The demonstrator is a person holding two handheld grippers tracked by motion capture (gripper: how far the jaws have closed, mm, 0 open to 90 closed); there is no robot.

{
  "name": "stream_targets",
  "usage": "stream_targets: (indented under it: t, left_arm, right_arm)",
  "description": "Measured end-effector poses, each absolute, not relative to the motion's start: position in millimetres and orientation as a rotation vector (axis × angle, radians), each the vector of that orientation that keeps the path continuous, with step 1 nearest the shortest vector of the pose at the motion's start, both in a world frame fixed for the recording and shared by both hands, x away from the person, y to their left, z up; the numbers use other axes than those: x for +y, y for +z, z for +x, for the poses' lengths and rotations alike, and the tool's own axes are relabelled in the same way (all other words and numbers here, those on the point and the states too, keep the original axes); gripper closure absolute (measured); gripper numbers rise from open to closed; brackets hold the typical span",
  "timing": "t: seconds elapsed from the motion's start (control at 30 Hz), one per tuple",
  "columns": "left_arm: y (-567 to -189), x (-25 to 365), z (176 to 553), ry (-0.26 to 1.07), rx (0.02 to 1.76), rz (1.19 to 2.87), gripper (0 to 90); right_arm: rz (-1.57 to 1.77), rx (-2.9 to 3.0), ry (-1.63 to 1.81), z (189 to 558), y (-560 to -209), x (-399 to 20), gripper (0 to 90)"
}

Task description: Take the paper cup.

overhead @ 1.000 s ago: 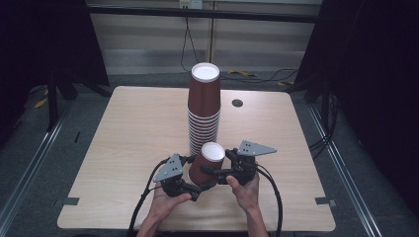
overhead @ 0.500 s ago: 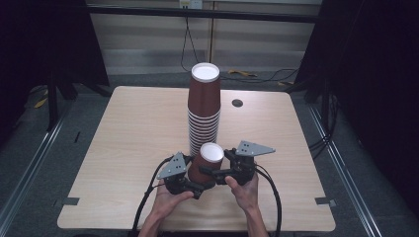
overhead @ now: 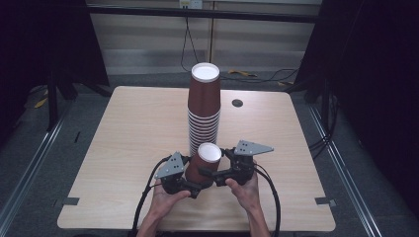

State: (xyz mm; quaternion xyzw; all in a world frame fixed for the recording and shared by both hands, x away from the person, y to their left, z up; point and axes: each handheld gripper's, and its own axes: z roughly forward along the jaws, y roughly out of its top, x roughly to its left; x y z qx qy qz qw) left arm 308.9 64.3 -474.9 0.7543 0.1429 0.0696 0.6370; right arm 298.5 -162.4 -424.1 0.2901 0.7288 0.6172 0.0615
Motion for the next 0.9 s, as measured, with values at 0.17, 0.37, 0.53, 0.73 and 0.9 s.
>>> stream_targets:
  t: [0.17, 0.37, 0.53, 0.73, 0.9]
  left_arm:
    - [-473.4, 68.6, 308.8, 0.170, 0.336, 1.726, 13.3]
    - [-471.6, 74.5, 309.2, 0.191, 0.340, 1.742, 13.2]
    - [-462.2, 80.4, 308.9, 0.195, 0.334, 1.789, 13.1]
    - [-454.7, 88.6, 310.3, 0.188, 0.318, 1.830, 13.2]
    - [-452.8, 92.4, 313.2, 0.185, 0.308, 1.864, 13.2]
  right_arm:
    - [0.873, 2.170, 1.896, 296.5, -421.0, -168.7, 13.5]
    - [0.874, 2.163, 1.888, 294.8, -419.7, -173.0, 13.5]
    - [0.868, 2.155, 1.879, 293.4, -418.9, -176.9, 13.5]
    - [0.859, 2.175, 1.852, 291.6, -417.8, -179.1, 13.5]
    - [0.869, 2.177, 1.830, 291.0, -418.5, -182.4, 13.5]
